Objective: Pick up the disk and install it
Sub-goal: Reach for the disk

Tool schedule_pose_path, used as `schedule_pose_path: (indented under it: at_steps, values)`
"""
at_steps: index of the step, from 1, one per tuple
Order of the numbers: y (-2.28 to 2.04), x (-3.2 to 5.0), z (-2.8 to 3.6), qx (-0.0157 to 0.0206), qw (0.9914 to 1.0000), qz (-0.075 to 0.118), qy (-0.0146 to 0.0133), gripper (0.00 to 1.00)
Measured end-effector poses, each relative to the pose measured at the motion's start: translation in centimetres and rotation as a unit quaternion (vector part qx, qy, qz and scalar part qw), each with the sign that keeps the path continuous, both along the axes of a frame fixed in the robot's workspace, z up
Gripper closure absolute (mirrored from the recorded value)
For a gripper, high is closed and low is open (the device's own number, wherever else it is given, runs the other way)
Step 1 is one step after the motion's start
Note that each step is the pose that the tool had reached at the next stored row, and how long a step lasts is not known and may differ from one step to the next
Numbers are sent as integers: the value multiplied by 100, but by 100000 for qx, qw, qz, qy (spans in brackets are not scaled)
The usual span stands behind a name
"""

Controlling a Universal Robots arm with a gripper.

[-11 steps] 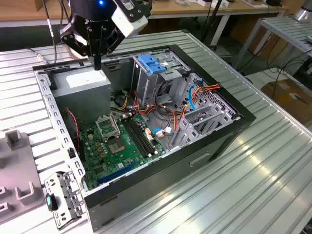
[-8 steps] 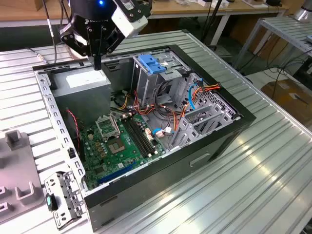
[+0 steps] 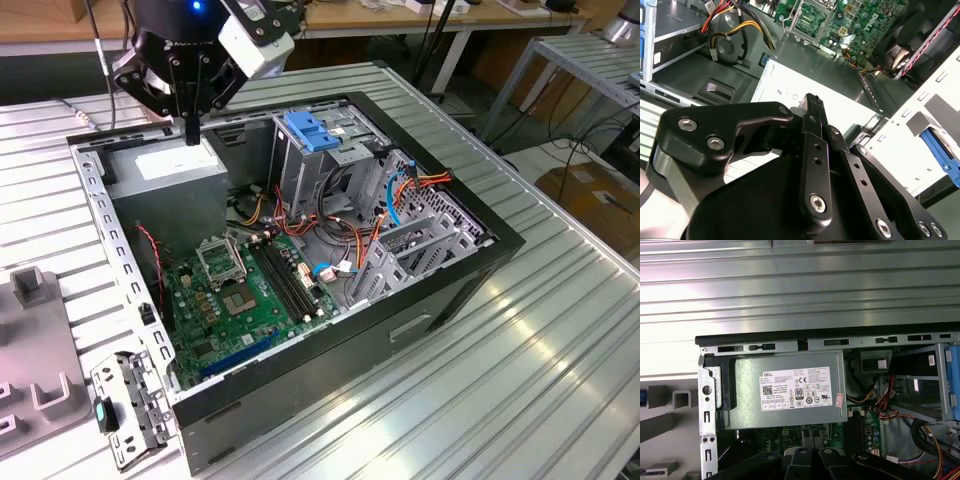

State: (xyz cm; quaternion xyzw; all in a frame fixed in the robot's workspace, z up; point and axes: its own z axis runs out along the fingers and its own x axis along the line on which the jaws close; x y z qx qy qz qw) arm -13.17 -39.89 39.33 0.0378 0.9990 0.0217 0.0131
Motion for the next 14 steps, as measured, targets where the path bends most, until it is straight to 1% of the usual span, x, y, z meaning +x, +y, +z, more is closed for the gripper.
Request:
schedule_pose_path:
  at_steps: [4, 14]
  values:
    - [0, -45, 0, -3, 100000, -4, 0, 89]
    - [0, -120, 0, -3, 100000, -2, 2, 89]
